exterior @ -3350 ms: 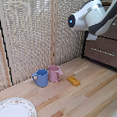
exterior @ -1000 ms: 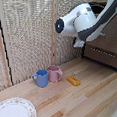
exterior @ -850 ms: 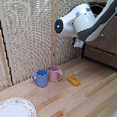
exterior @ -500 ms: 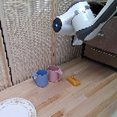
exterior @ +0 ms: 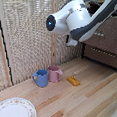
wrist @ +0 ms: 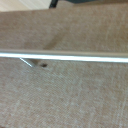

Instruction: Propose to navigate your clamp on the clench of the first drawer. Use gentle force to register to the cabinet. Send posterior your swing mandate till over it lurks, a cup of pink essence. Fortify your grip after aiming concentric with the pink cup’s periphery. Manoeuvre the pink towards the cabinet's top. Drop your compression till the cup is resting inside.

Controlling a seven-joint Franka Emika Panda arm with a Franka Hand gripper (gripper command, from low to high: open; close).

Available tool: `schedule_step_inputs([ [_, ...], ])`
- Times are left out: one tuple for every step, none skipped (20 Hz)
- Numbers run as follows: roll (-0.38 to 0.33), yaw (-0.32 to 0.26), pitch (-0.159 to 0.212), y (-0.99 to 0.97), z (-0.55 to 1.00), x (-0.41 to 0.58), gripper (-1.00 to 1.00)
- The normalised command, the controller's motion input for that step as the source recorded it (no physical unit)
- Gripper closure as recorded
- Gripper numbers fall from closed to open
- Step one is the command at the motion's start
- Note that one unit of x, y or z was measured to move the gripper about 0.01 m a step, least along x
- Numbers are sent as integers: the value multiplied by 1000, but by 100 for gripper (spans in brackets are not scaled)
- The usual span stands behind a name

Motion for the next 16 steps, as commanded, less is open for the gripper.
schedule_step_inputs([
  [342,-190,50,291,57,69,-100],
  [344,-192,50,286,51,74,-100],
  [344,-194,42,280,51,94,-100],
  [343,-194,36,277,54,109,-100],
  [314,-192,0,277,86,191,-100],
  [308,-191,0,271,94,200,-100],
  [300,-196,0,260,103,197,-100],
  [291,-205,0,240,111,177,-100],
  [283,-214,0,220,114,163,-100],
  [276,-224,0,197,111,137,-100],
  [274,-228,-2,186,111,129,-100],
  [275,-229,-2,177,100,131,-100],
  [279,-229,-1,163,83,137,-100],
  [282,-232,0,143,66,143,-100],
  [290,-229,0,140,49,151,-100],
  [312,-220,0,134,9,191,-100],
])
